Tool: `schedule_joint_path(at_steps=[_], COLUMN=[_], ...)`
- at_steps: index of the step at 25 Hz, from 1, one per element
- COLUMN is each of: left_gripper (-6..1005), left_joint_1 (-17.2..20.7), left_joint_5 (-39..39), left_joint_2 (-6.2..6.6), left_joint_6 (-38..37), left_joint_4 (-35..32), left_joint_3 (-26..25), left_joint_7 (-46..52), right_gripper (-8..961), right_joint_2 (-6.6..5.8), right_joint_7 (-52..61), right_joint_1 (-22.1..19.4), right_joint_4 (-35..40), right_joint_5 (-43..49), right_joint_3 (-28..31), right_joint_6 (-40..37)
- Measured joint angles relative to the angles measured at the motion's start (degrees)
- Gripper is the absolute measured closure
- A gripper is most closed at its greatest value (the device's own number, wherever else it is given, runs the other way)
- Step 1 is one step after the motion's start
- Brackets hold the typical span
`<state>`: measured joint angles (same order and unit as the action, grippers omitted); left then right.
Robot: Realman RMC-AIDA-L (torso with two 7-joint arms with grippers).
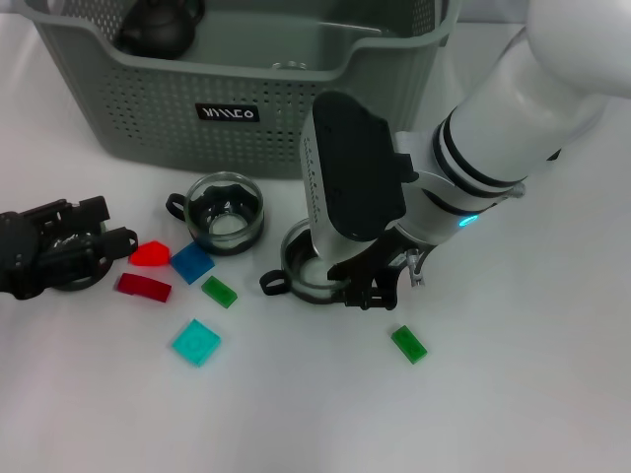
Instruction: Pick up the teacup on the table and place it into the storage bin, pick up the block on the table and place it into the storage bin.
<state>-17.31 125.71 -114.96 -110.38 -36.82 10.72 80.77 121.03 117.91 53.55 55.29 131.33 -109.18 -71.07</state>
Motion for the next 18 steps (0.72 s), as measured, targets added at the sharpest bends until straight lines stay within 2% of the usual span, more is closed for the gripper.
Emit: schedule_joint_path(at_steps=[10, 13, 18], left_gripper=[221, 221, 221], left_joint_1=[0.1, 0.1, 0.1], left_joint_5=[0.0, 0.0, 0.0], left_joint_2=[0.0, 0.0, 0.0], left_joint_6=[0.0, -0.2, -0.2], left_joint_4=[0.0, 0.0, 0.0], left_joint_3=[0.0, 0.0, 0.0], left_joint_7=[0.0, 0.0, 0.0], right_gripper=[893, 896, 898], right_joint_2=[-0.27, -0.5, -0.64], right_joint_7=[0.1, -0.4, -5.0], right_joint_1=[-0.5, -1.1, -5.7], right_joint_4=[0.6, 1.8, 9.8], right_joint_5=[-1.2, -2.1, -4.6], right_joint_3=[1.3, 3.9, 16.8], right_joint_6=[-0.9, -3.3, -14.0])
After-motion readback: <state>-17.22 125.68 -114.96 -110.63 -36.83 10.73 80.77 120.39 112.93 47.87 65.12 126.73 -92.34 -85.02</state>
